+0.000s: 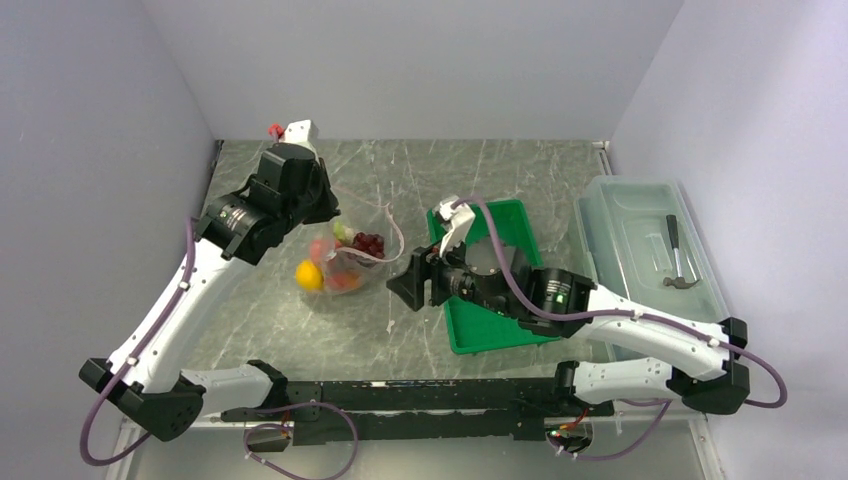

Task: Place the food in the zip-top bag and seal the zipper
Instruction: Pick up the zipper food storage bag at the center of the board.

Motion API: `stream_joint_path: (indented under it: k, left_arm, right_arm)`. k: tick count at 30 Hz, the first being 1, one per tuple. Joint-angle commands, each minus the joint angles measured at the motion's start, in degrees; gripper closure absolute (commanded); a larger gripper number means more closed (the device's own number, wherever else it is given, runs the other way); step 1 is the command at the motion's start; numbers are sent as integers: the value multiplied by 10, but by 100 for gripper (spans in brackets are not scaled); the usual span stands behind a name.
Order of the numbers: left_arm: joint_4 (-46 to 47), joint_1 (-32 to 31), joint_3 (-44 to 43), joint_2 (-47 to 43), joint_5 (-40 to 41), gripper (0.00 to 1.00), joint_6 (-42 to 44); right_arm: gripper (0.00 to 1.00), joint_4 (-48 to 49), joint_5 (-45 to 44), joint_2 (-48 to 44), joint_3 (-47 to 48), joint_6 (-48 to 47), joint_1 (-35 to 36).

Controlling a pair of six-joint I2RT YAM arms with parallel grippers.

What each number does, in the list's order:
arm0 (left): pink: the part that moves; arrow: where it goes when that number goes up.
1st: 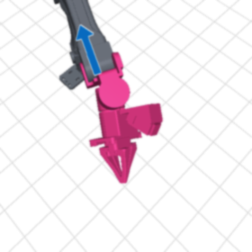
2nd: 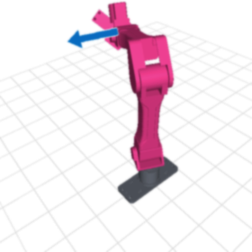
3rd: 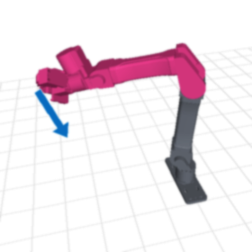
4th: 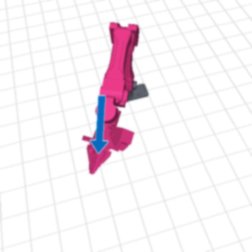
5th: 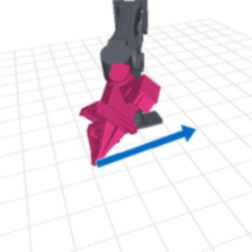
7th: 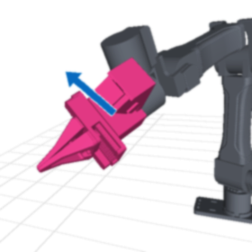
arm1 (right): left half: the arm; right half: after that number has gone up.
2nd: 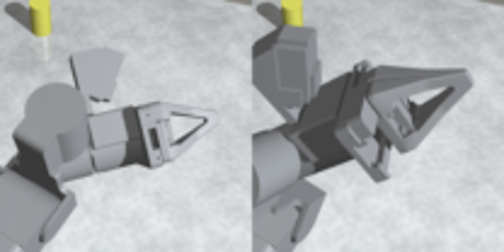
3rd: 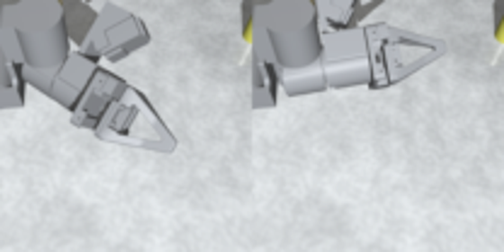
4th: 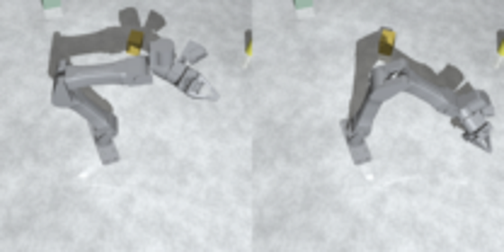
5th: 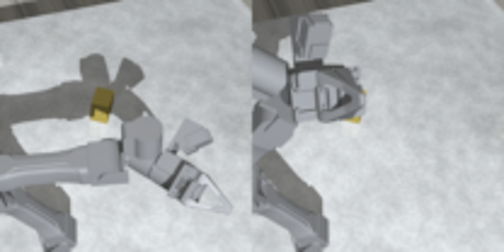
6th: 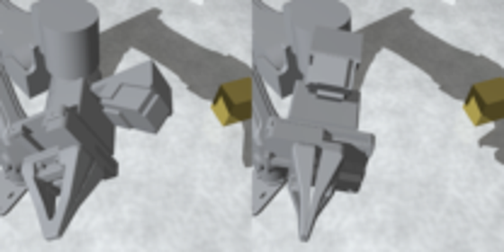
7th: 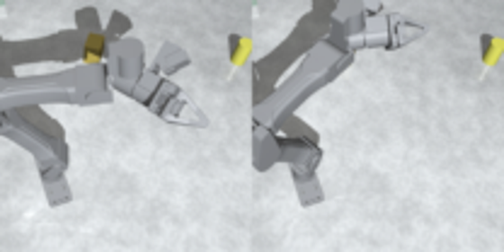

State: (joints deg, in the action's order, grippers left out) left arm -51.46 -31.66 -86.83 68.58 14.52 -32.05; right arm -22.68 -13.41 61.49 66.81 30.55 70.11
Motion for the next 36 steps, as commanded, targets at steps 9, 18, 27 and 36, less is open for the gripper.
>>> stream_joint_path:
  k: [9,18,27,36]
  left_arm:
    - [39,2,-25,3,42,100,-118]
    - [-11,2,-26,-7,63,100,-195]
    - [-49,2,-28,-10,75,100,-285]
    - [-95,2,-56,-1,86,100,-298]
  right_arm:
    - [30,68,-123,104,79,-6,60]
    - [29,54,-209,162,136,24,64]
    - [27,1,-228,236,219,57,64]
    - [29,-49,-202,282,276,91,62]
